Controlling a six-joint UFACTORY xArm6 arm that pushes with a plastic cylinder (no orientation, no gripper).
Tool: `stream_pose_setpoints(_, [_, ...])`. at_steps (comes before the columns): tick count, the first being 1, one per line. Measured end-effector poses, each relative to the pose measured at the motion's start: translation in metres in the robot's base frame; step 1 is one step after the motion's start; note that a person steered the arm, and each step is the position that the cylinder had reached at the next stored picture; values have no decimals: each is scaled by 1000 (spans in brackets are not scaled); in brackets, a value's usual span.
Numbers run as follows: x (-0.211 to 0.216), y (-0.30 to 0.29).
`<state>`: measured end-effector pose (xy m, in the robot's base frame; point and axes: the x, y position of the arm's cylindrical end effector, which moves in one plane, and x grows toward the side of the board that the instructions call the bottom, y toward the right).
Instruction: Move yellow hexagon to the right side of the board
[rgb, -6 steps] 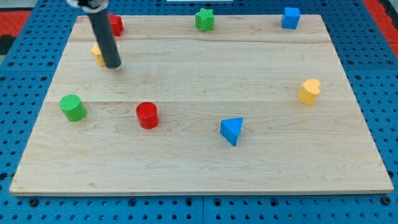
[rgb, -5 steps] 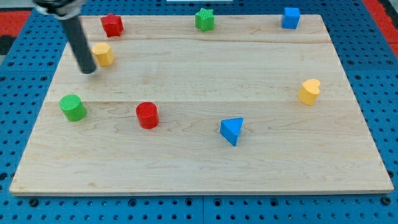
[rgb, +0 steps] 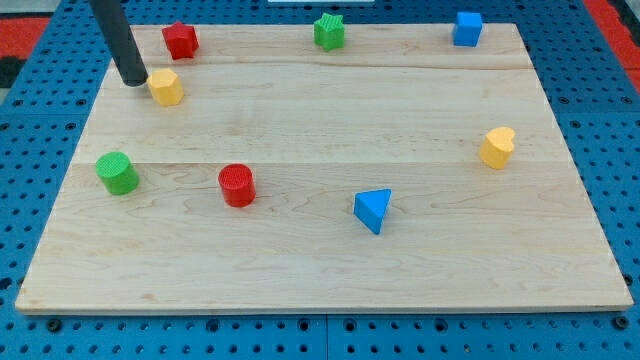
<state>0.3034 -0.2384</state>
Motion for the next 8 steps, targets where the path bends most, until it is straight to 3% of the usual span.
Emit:
stream_pose_setpoints(3, [31, 19])
stream_pose_setpoints(5, [1, 27])
stream_pose_setpoints(8, [18, 37])
